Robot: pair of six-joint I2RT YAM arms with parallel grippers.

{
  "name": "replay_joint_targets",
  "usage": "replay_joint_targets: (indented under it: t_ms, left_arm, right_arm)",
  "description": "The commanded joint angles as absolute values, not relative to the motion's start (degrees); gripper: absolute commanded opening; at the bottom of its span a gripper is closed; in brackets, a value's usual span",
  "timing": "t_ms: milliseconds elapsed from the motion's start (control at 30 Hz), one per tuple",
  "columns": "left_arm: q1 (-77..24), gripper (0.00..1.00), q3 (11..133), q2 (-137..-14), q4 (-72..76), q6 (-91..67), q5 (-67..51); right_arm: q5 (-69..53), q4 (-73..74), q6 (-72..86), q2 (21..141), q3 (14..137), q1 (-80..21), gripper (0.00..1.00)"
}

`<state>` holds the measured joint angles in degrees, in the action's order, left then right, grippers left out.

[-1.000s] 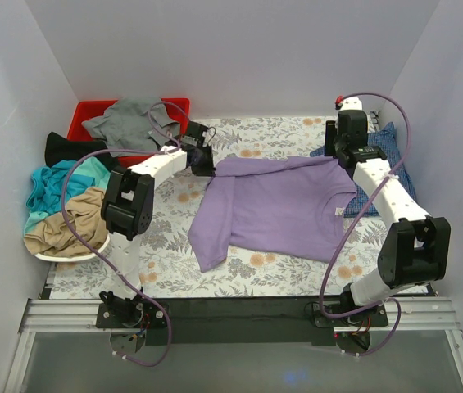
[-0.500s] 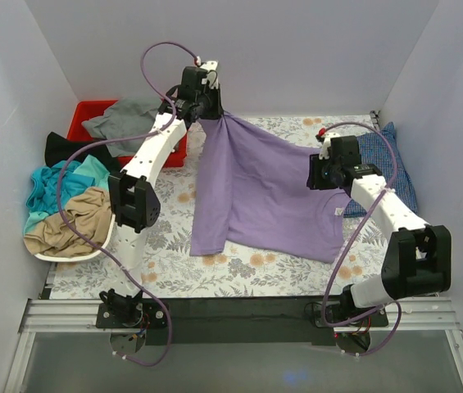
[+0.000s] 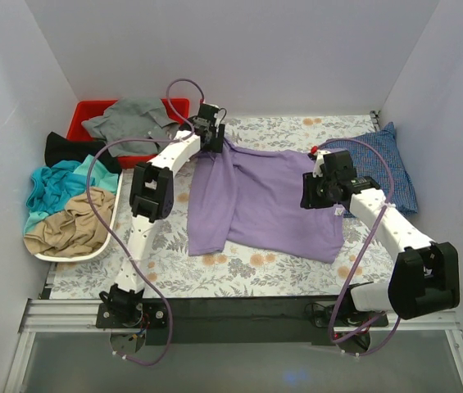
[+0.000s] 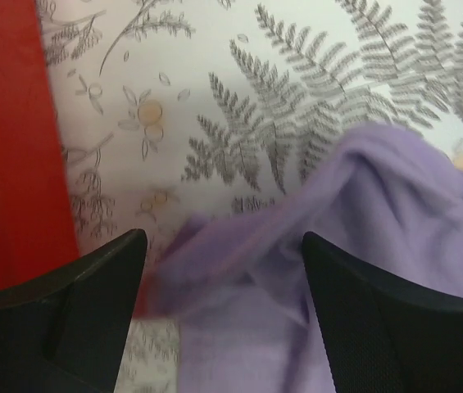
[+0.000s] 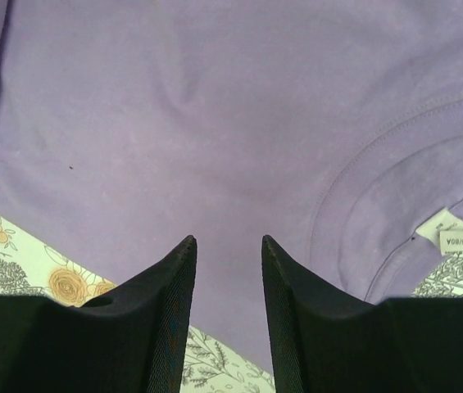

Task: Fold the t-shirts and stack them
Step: Flatten the tshirt out

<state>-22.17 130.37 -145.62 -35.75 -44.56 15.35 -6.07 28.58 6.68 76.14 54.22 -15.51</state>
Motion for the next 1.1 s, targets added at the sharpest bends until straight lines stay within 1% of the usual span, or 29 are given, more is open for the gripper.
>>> replay_joint_targets:
  t_ms: [0, 33, 67, 100, 133, 167, 233, 267, 300, 333, 367, 400, 500, 533, 600, 667, 767, 800, 900, 933, 1000, 1033, 1067]
  left_arm:
    - [-21.7, 0.76, 126.1, -129.2, -34.9, -47.8, 13.5]
    - [-21.8, 0.82, 122.2, -126.8, -35.7, -51.2, 10.1]
    - [-21.9, 0.83, 119.7, -122.4, -36.7, -52.6, 5.0]
    - [-22.2, 0.84, 117.0, -119.7, -36.8, -53.8, 2.3]
    - [-22.6, 0.84, 109.9, -117.3, -36.9, -55.4, 0.5]
    - [-22.9, 0.85, 106.2, -112.0, -36.2, -55.9, -1.6]
    - [-23.9, 0.86, 97.9, -107.3, -35.3, -57.6, -0.7]
    - [-24.3, 0.86, 90.2, -104.4, -33.6, -59.2, 2.8]
    - [-24.4, 0.86, 86.8, -99.5, -32.6, -59.9, 3.2]
    - [-24.4, 0.86, 84.1, -97.1, -31.9, -60.6, 3.3]
    - [-24.4, 0.86, 80.1, -95.3, -31.6, -61.9, 3.5]
    - [-24.4, 0.87, 78.4, -92.1, -31.3, -62.0, 1.4]
    - [-24.6, 0.87, 73.1, -89.5, -31.0, -62.9, -2.0]
    - [-24.6, 0.87, 71.9, -88.9, -31.0, -63.0, -4.2]
    - [-24.7, 0.88, 69.4, -88.6, -30.4, -63.4, -5.0]
    - [-24.8, 0.88, 68.6, -89.2, -28.7, -63.6, -2.9]
    - [-24.6, 0.88, 72.7, -93.5, -27.8, -63.2, -0.9]
    - [-24.7, 0.88, 77.0, -95.6, -27.9, -62.8, -0.7]
    - [-24.2, 0.89, 84.8, -103.8, -28.6, -61.2, 3.8]
    - [-23.9, 0.89, 91.3, -105.9, -29.8, -61.0, 4.4]
    - [-22.6, 0.89, 97.4, -111.8, -31.2, -60.8, 6.0]
    - [-22.1, 0.89, 100.7, -114.1, -32.3, -60.7, 5.1]
    - [-21.5, 0.89, 106.6, -115.9, -33.3, -59.9, 4.9]
  right_arm:
    - [-6.1, 32.6, 7.9, 74.7, 56.2, -16.0, 0.44]
    - [-6.2, 33.0, 8.2, 74.7, 55.8, -16.3, 0.44]
    - [-4.7, 33.1, 9.0, 74.4, 54.5, -17.0, 0.44]
    - [-4.0, 33.3, 10.4, 74.2, 54.0, -17.3, 0.44]
    - [-3.5, 33.5, 11.4, 73.3, 53.2, -17.7, 0.44]
    - [-1.3, 33.5, 12.4, 72.4, 52.5, -17.8, 0.44]
    - [1.1, 33.1, 15.5, 69.2, 49.8, -18.1, 0.46]
    - [4.6, 33.1, 16.7, 67.9, 49.0, -18.2, 0.48]
    - [6.6, 33.2, 18.0, 65.1, 47.4, -18.2, 0.49]
    - [8.0, 33.0, 19.5, 63.6, 46.9, -18.2, 0.52]
    - [11.3, 33.2, 20.6, 62.3, 46.4, -18.2, 0.54]
    - [12.8, 33.1, 21.2, 59.7, 46.1, -18.2, 0.54]
    - [18.4, 32.8, 23.3, 55.6, 44.7, -18.2, 0.56]
    - [19.4, 32.1, 23.2, 55.1, 44.4, -18.2, 0.57]
    - [22.9, 30.1, 22.1, 55.5, 44.9, -18.2, 0.59]
    - [26.3, 28.0, 21.0, 57.0, 46.9, -18.0, 0.61]
    - [28.6, 24.4, 19.0, 61.9, 51.0, -16.9, 0.64]
    - [29.6, 22.1, 17.9, 65.2, 51.8, -16.5, 0.64]
    - [28.5, 17.1, 15.8, 71.8, 57.0, -13.4, 0.65]
    - [28.4, 15.5, 14.0, 73.3, 57.9, -11.6, 0.65]
    - [26.5, 13.9, 12.8, 77.9, 61.7, -9.5, 0.65]
    - [25.9, 13.0, 12.2, 79.6, 63.0, -6.9, 0.65]
    - [21.7, 12.9, 12.0, 81.3, 64.8, -5.4, 0.65]
